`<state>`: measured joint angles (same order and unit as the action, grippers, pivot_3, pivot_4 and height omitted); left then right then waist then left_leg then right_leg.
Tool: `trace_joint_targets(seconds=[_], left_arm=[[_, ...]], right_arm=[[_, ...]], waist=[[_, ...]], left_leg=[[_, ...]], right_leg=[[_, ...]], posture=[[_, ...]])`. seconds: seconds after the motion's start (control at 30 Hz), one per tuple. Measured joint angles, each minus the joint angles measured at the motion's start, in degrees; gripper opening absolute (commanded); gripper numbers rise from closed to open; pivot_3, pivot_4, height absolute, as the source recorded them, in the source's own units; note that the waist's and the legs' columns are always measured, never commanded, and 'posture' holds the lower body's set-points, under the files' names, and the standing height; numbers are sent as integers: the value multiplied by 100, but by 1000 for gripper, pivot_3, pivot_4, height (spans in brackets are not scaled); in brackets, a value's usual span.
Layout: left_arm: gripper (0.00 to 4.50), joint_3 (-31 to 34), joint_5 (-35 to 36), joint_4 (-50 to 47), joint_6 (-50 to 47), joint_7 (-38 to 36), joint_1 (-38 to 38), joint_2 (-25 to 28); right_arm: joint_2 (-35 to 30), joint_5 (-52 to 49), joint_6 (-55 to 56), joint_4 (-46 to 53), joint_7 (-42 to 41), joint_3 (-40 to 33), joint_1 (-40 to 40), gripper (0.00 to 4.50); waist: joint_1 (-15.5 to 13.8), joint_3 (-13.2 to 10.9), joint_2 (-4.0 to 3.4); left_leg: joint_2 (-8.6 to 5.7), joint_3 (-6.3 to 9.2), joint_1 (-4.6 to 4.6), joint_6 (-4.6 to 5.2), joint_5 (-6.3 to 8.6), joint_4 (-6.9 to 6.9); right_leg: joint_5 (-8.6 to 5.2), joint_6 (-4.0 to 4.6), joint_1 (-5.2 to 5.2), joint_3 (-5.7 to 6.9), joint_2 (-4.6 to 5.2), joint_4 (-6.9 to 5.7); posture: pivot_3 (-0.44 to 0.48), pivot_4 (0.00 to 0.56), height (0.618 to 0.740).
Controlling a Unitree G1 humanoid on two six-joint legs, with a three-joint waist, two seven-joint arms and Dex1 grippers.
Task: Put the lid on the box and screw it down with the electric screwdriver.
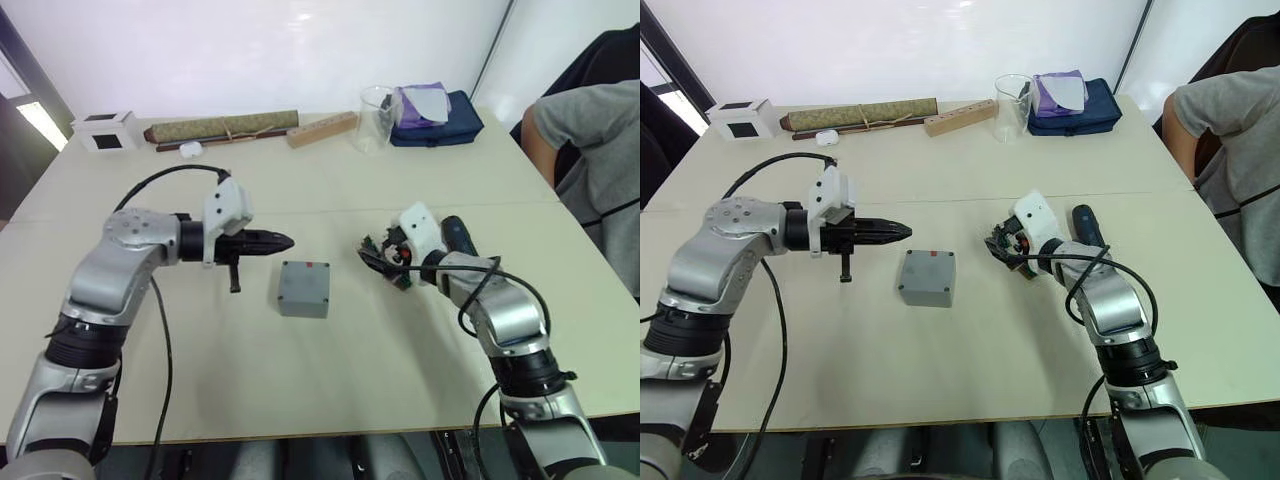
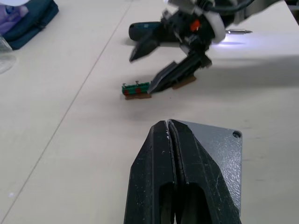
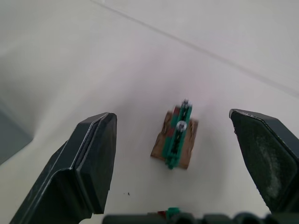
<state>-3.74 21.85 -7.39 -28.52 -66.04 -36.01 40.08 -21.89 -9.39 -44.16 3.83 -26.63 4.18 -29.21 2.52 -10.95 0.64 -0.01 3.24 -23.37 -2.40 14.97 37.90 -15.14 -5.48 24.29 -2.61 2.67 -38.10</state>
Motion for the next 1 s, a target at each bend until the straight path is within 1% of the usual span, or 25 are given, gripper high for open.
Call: trace_joint_targets(seconds=[0.17,0.37,0.43,0.47,0.57,0.6,0.63,0.67,0.7,0.73,0.77,0.8,1.0], left_arm=[[0,-13,10,-62,-79,67,-2,-47],[0,-13,10,-139,-103,134,-2,-58],[0,-13,9,-148,-103,141,-2,-58],[0,-13,8,-148,-103,147,-2,-58],[0,-13,6,-148,-103,165,-2,-63],[0,-15,5,-148,-103,184,-2,-68],[0,-16,5,-148,-103,190,-2,-68],[0,-18,5,-148,-102,195,-2,-69],[0,-18,5,-148,-103,198,-2,-69],[0,-18,5,-148,-103,203,-2,-69],[0,-19,6,-148,-103,207,-2,-69],[0,-19,6,-148,-103,211,-2,-69],[0,-20,6,-149,-115,244,-2,-69]], right_arm=[[223,-95,-25,-367,166,-201,-279,4063],[253,-93,-17,-480,205,-216,-296,4063],[269,-93,-17,-492,204,-216,-297,3669],[269,-94,-17,-501,203,-216,-296,3366],[269,-94,-17,-503,191,-216,-296,2642],[269,-94,-19,-503,176,-212,-297,2155],[269,-94,-20,-504,171,-211,-296,1854],[269,-94,-24,-504,165,-209,-296,1327],[269,-94,-30,-503,161,-208,-296,1014],[269,-94,-42,-504,154,-207,-296,467],[269,-94,-55,-504,147,-204,-296,117],[269,-93,-66,-504,141,-197,-296,51],[284,-131,-210,-502,140,-205,-352,51]], waist=[[0,0,0],[-2,0,0],[-1,0,0],[-1,0,0],[1,0,0],[1,0,0],[0,0,0],[0,0,0],[-1,0,0],[-1,0,0],[-1,0,0],[-1,0,0],[0,0,0]], left_leg=[[0,1,0,0,0,0],[0,0,0,0,0,0],[0,0,0,0,0,0],[0,1,0,0,0,0],[0,1,0,0,0,0],[0,1,0,0,0,0],[0,1,0,0,0,0],[0,1,0,0,0,0],[0,1,0,0,0,0],[0,0,0,0,0,0],[0,1,0,0,0,0],[0,1,0,0,0,0],[0,1,0,0,0,0]], right_leg=[[0,0,1,0,-1,0],[0,0,1,0,1,0],[0,0,1,0,0,0],[0,0,1,0,0,0],[0,0,1,0,0,0],[0,0,1,0,0,0],[0,0,1,0,0,0],[0,0,1,0,0,0],[0,0,1,0,0,0],[0,0,1,0,0,0],[0,0,1,0,0,0],[0,0,1,0,0,0],[0,0,1,0,0,0]], posture=[[0,150,736],[0,150,736],[0,150,736],[0,150,736],[0,150,736],[0,150,736],[0,150,736],[0,150,736],[0,150,736],[0,150,736],[0,150,736],[0,150,736],[0,150,736]])
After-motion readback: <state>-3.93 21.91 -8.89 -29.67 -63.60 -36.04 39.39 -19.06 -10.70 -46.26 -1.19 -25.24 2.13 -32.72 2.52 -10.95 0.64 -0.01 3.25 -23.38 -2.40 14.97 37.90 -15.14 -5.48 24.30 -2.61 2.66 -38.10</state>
